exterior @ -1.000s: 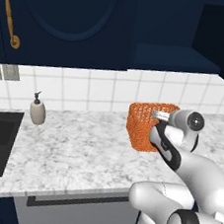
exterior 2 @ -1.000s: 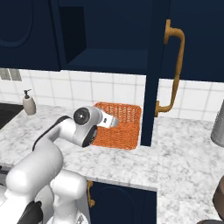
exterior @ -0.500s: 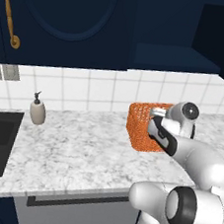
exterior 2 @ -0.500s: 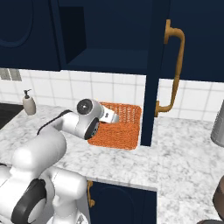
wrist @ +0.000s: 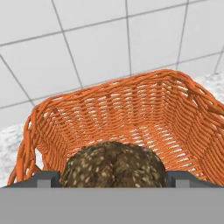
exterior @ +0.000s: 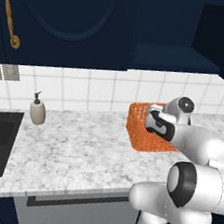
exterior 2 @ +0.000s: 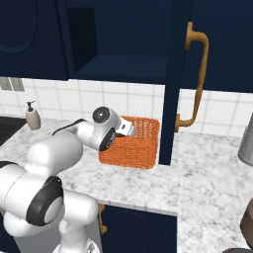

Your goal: Open the cabinet, pick up the bread from the cabinet and place it in the basket. Then move the basket to the dining counter.

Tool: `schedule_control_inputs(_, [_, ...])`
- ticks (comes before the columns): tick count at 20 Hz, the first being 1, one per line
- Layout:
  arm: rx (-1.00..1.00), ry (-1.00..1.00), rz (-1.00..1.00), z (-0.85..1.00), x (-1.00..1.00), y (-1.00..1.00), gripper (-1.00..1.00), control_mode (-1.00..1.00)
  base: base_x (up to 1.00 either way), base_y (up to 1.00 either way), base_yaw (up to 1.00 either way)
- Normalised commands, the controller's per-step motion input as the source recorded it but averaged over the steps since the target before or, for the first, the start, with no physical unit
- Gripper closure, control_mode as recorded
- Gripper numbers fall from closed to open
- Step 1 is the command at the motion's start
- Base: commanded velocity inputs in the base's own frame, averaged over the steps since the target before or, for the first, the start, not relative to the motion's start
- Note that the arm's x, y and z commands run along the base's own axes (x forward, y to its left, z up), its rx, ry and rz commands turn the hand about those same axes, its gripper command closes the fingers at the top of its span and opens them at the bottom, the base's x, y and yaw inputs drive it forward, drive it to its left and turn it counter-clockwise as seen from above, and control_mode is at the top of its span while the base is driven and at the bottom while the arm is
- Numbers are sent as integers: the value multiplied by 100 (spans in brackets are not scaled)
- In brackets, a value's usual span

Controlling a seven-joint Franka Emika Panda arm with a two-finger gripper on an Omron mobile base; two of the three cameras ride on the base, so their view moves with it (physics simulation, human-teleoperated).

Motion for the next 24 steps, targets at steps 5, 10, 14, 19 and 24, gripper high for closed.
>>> schedule_control_inputs(5, [3,5,0,-15,21,0,100,-100,0,0,0])
schedule_control_inputs(10, [5,7,0,-1,19,0,100,-100,0,0,0])
schedule_control_inputs(14, [4,7,0,-3,9,0,100,-100,0,0,0])
schedule_control_inputs(19, [3,4,0,-11,12,0,100,-100,0,0,0])
schedule_control_inputs(24, [3,0,0,-14,17,0,100,-100,0,0,0])
